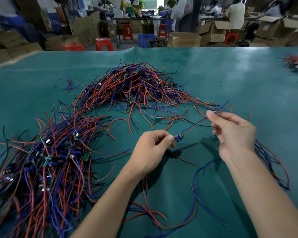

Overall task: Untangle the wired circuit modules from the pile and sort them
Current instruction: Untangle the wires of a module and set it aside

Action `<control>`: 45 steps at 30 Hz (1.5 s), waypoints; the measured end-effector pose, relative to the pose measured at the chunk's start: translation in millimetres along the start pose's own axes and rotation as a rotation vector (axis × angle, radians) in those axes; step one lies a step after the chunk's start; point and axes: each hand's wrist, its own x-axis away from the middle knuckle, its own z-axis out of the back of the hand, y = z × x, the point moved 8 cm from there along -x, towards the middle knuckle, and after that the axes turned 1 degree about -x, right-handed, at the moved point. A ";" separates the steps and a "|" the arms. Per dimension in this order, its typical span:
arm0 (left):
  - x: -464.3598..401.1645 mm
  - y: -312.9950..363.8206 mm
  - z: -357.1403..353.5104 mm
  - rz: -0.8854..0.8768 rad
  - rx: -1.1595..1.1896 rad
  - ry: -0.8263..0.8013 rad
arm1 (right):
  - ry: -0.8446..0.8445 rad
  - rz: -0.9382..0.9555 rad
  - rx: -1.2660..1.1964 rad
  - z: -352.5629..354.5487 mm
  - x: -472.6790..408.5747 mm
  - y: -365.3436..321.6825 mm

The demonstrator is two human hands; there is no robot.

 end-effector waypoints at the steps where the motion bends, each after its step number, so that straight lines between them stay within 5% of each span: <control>1: 0.2 0.3 -0.7 -0.002 -0.009 -0.003 | 0.034 -0.006 -0.027 5.3 -2.1 -0.7; 6: 0.0 -5.6 6.5 0.031 -0.010 0.095 | 0.233 0.002 -0.225 39.2 -13.8 -9.4; 9: -0.9 -12.2 11.1 0.086 0.102 0.182 | 0.245 0.054 -0.108 43.0 -17.8 -17.1; 14: -1.1 -14.0 7.3 0.093 0.195 0.164 | -0.434 0.054 0.414 -44.4 23.1 22.1; 17: -1.2 -10.5 1.0 0.079 0.181 0.077 | -0.542 0.185 0.457 -62.1 40.3 29.4; 20: -0.9 -5.3 -2.5 0.044 0.134 0.019 | -0.507 0.223 0.389 -58.0 36.4 23.1; 27: 0.9 -1.6 -10.1 0.036 0.027 -0.071 | -0.112 0.388 0.134 -14.8 18.1 -35.5; 31: 0.9 -3.6 -7.6 0.063 -0.008 -0.040 | -0.087 0.492 0.044 -23.3 32.8 -87.4; 34: 0.2 -5.6 -3.9 0.078 0.002 0.001 | -0.245 0.563 -0.032 -60.7 56.0 -135.3; 38: -0.2 -4.4 -2.3 0.094 0.013 0.025 | -0.563 0.528 0.157 -155.9 102.1 -132.3; 42: 5.5 -10.2 6.8 0.137 -0.111 0.074 | -0.948 0.424 0.577 -245.2 154.8 -53.9; 45: 6.3 -6.2 11.2 0.103 -0.038 0.114 | -0.938 0.549 1.010 -256.7 128.4 -11.9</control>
